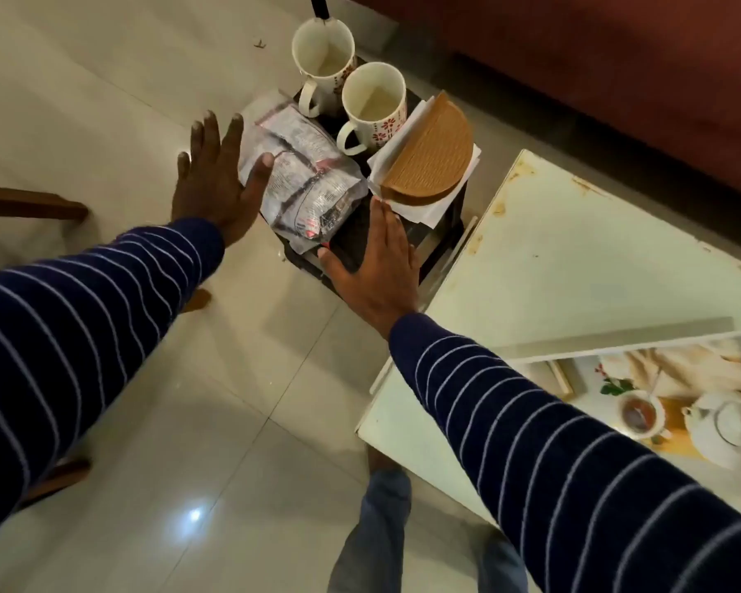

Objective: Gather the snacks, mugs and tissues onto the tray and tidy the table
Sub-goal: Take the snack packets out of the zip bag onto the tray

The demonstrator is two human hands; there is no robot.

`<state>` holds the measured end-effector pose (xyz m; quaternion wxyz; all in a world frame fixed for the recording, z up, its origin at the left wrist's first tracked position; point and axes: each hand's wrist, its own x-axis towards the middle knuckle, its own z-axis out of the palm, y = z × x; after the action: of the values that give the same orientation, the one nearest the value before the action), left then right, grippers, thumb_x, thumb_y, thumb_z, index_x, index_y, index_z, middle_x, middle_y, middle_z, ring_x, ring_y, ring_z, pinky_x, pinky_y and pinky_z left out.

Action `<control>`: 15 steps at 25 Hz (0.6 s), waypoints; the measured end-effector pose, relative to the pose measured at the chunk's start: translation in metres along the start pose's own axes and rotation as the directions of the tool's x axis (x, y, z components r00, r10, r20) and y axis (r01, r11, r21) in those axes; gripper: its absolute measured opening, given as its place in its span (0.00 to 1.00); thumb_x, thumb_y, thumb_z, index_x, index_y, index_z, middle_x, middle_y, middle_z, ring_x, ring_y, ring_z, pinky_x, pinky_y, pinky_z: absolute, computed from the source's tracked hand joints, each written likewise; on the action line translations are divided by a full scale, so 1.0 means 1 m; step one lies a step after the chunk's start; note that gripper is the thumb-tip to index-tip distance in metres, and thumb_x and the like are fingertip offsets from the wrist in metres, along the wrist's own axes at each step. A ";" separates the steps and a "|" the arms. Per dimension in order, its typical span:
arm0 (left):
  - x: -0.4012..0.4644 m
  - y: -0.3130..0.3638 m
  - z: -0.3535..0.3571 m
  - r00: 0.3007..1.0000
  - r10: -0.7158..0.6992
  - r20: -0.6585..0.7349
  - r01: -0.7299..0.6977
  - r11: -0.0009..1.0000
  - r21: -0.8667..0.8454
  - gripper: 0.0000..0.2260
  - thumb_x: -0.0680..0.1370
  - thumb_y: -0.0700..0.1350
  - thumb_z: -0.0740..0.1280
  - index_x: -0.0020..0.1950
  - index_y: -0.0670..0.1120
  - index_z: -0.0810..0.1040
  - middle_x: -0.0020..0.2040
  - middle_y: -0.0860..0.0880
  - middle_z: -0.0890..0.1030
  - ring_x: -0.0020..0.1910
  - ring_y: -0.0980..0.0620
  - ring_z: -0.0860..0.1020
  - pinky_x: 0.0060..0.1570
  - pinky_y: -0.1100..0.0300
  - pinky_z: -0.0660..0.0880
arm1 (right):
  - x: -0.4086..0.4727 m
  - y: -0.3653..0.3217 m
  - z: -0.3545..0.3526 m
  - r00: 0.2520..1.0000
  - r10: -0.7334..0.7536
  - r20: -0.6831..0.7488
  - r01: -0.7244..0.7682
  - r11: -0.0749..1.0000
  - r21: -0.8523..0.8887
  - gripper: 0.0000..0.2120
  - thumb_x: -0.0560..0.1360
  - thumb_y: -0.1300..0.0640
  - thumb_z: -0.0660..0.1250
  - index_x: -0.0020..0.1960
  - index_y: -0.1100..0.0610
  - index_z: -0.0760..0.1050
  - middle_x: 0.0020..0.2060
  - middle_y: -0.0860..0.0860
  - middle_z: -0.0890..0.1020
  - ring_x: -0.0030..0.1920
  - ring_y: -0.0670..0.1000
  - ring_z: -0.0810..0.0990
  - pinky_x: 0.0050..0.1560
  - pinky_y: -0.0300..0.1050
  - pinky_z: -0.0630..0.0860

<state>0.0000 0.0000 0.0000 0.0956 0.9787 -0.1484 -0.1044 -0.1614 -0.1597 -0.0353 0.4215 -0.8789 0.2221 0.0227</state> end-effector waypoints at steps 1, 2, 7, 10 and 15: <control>0.006 -0.003 0.001 1.000 -0.024 0.017 0.025 0.999 -0.037 0.35 0.79 0.69 0.43 0.81 0.51 0.48 0.81 0.42 0.48 0.79 0.43 0.45 0.74 0.41 0.46 | 0.003 -0.002 0.004 0.999 0.034 0.018 -0.035 0.997 0.067 0.46 0.71 0.34 0.64 0.79 0.51 0.47 0.79 0.52 0.56 0.78 0.54 0.56 0.73 0.66 0.58; 0.012 -0.006 0.001 0.997 -0.045 0.063 0.050 0.996 -0.073 0.35 0.79 0.69 0.44 0.81 0.51 0.48 0.81 0.42 0.48 0.79 0.42 0.45 0.74 0.41 0.46 | 0.008 -0.005 0.009 0.996 0.079 0.034 -0.083 0.988 0.129 0.46 0.71 0.34 0.65 0.79 0.50 0.47 0.78 0.52 0.58 0.77 0.55 0.58 0.72 0.66 0.60; 0.033 -0.010 0.019 0.956 -0.208 0.207 0.279 0.865 -0.417 0.41 0.76 0.71 0.53 0.81 0.50 0.44 0.79 0.44 0.61 0.76 0.42 0.62 0.62 0.59 0.58 | 0.026 -0.009 0.021 0.974 0.227 0.000 -0.219 0.936 0.277 0.46 0.69 0.32 0.67 0.78 0.47 0.50 0.75 0.49 0.65 0.75 0.53 0.62 0.73 0.65 0.55; 0.044 -0.010 0.016 0.920 -0.273 0.282 0.379 0.804 -0.458 0.49 0.70 0.75 0.60 0.80 0.46 0.53 0.75 0.44 0.69 0.71 0.44 0.69 0.58 0.61 0.61 | 0.037 -0.019 0.023 0.957 0.287 0.051 -0.286 0.889 0.357 0.45 0.66 0.31 0.69 0.76 0.44 0.53 0.72 0.49 0.68 0.73 0.55 0.61 0.72 0.63 0.53; 0.041 -0.019 0.018 0.907 -0.193 0.375 0.390 0.724 -0.569 0.33 0.67 0.73 0.67 0.59 0.48 0.81 0.54 0.51 0.84 0.51 0.51 0.81 0.51 0.58 0.75 | 0.048 -0.023 0.023 0.927 0.341 0.158 -0.369 0.746 0.554 0.35 0.70 0.47 0.74 0.73 0.50 0.63 0.69 0.51 0.72 0.71 0.56 0.68 0.71 0.62 0.65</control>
<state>0.0396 0.0022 -0.0282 0.3779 0.8736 0.0406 -0.3040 -0.1049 -0.1478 -0.0445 0.6593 -0.6514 0.3715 0.0551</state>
